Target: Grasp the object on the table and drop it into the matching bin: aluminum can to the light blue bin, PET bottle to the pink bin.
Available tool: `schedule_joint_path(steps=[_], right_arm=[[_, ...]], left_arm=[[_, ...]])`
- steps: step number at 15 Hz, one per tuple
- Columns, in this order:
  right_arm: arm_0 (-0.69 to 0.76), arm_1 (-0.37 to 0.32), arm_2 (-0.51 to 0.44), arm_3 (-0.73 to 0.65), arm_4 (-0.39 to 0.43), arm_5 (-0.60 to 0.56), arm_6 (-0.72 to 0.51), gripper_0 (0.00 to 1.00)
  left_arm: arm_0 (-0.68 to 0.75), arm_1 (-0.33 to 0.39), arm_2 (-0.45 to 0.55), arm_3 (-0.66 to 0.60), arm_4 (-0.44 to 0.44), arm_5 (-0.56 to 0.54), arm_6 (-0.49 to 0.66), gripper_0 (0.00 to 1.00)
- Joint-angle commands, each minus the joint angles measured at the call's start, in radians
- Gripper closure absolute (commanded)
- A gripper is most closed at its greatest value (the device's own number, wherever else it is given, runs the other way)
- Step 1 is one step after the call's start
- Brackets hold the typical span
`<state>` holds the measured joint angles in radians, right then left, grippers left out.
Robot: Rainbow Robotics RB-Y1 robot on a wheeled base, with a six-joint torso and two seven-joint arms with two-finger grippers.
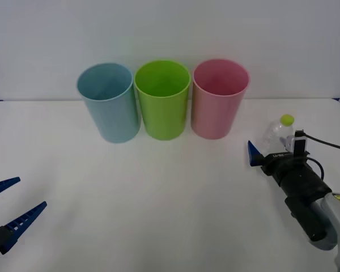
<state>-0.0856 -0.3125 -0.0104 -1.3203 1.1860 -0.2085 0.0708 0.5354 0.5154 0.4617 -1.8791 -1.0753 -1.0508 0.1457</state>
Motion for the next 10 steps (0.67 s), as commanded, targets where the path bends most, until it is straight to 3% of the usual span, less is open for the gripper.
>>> schedule_joint_path(steps=[1, 4, 5, 7, 10], right_arm=[[0.0, 0.001, 0.0, 0.007, 0.001, 0.001, 0.003, 0.0], [0.0, 0.0, 0.0, 0.006, 0.004, 0.0, 0.007, 0.0], [-0.002, 0.0, 0.0, 0.006, 0.004, 0.001, 0.009, 0.38], [-0.008, 0.001, 0.001, 0.007, 0.004, 0.0, 0.015, 0.99], [-0.009, 0.001, 0.001, 0.006, 0.004, -0.006, 0.026, 1.0]], left_arm=[[0.0, 0.0, 0.0, 0.0, 0.0, 0.0, 0.0, 0.0], [0.0, 0.0, 0.0, 0.0, 0.0, 0.0, 0.0, 0.0], [0.0, 0.0, 0.0, 0.0, 0.0, 0.0, 0.0, 0.0], [0.0, 0.0, 0.0, 0.0, 0.0, 0.0, 0.0, 0.0], [0.0, 0.0, 0.0, 0.0, 0.0, 0.0, 0.0, 0.0]])
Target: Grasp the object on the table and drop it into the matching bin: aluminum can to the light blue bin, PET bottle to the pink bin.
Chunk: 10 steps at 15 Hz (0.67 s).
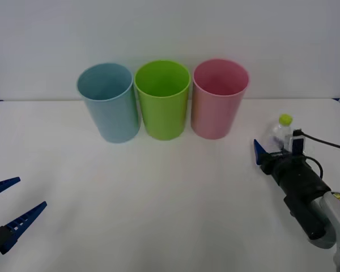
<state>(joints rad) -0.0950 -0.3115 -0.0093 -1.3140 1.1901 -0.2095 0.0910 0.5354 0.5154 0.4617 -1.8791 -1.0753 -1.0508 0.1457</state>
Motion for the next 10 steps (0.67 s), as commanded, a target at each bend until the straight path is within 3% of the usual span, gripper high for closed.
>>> schedule_joint_path(steps=[1, 10], right_arm=[[0.0, 0.0, 0.0, -0.002, -0.001, -0.008, 0.007, 1.0], [0.027, -0.003, -0.001, -0.057, -0.061, -0.08, 0.018, 1.0]], left_arm=[[0.0, 0.0, 0.0, 0.0, 0.0, 0.0, 0.0, 0.0], [0.0, 0.0, 0.0, 0.0, 0.0, 0.0, 0.0, 0.0]])
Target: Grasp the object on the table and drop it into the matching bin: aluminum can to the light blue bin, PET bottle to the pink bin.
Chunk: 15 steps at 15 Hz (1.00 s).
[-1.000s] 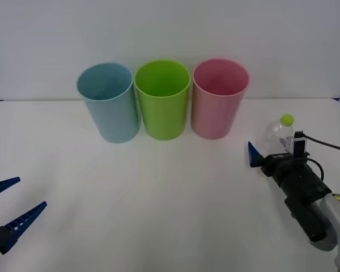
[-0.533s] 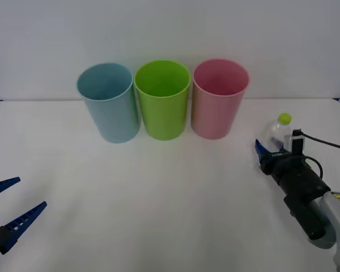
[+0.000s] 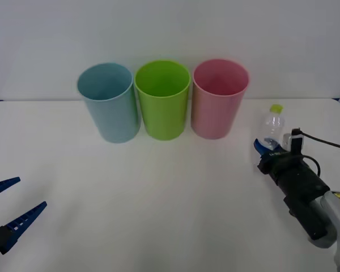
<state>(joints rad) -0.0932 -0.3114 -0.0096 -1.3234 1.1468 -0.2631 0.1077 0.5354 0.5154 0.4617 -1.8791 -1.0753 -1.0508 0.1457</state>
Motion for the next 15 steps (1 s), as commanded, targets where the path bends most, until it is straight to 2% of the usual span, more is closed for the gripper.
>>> schedule_joint_path(steps=[1, 3, 9, 12, 15], right_arm=[[0.055, -0.011, -0.001, -0.099, -0.022, -0.031, -0.003, 1.0], [0.121, -0.031, -0.001, -0.191, -0.038, -0.058, -0.006, 1.0], [0.28, -0.146, -0.05, -0.412, -0.171, -0.237, -0.014, 1.0], [0.326, -0.158, -0.11, -0.537, -0.2, -0.321, -0.025, 1.0], [0.377, -0.184, -0.144, -0.666, -0.231, -0.326, -0.045, 1.0]], left_arm=[[0.0, 0.0, 0.0, 0.0, 0.0, 0.0, 0.0, 0.0], [0.0, 0.0, 0.0, 0.0, 0.0, 0.0, 0.0, 0.0], [0.0, 0.0, 0.0, 0.0, 0.0, 0.0, 0.0, 0.0], [0.0, 0.0, 0.0, 0.0, 0.0, 0.0, 0.0, 0.0], [0.0, 0.0, 0.0, 0.0, 0.0, 0.0, 0.0, 0.0]])
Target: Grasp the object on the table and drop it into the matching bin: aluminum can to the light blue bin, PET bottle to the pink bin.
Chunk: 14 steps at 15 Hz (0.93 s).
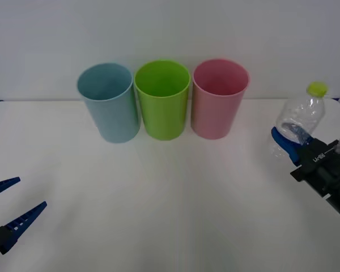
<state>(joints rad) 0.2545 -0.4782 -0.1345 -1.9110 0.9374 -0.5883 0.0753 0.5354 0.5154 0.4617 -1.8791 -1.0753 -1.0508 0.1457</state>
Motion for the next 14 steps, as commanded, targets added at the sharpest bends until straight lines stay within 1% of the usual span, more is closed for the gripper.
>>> schedule_joint_path(steps=[1, 4, 5, 7, 10, 12, 14], right_arm=[[0.042, -0.023, -0.034, -0.117, -0.028, -0.002, -0.022, 1.0], [0.046, -0.057, -0.076, -0.215, -0.026, 0.001, -0.123, 1.0], [0.038, -0.068, -0.082, -0.249, -0.006, 0.019, -0.161, 1.0], [-0.008, -0.079, -0.082, -0.284, 0.06, 0.059, -0.242, 1.0], [-0.118, -0.079, -0.062, -0.273, 0.19, 0.099, -0.376, 1.0], [-0.198, -0.077, -0.019, -0.234, 0.274, 0.134, -0.443, 1.0], [-0.287, -0.063, 0.029, -0.164, 0.339, 0.166, -0.462, 1.0]], left_arm=[[0.0, 0.0, 0.0, 0.0, 0.0, 0.0, 0.0, 0.0], [0.0, 0.0, 0.0, 0.0, 0.0, 0.0, 0.0, 0.0], [0.0, 0.0, 0.0, 0.0, 0.0, 0.0, 0.0, 0.0], [0.0, 0.0, 0.0, 0.0, 0.0, 0.0, 0.0, 0.0], [0.0, 0.0, 0.0, 0.0, 0.0, 0.0, 0.0, 0.0], [0.0, 0.0, 0.0, 0.0, 0.0, 0.0, 0.0, 0.0], [0.0, 0.0, 0.0, 0.0, 0.0, 0.0, 0.0, 0.0]])
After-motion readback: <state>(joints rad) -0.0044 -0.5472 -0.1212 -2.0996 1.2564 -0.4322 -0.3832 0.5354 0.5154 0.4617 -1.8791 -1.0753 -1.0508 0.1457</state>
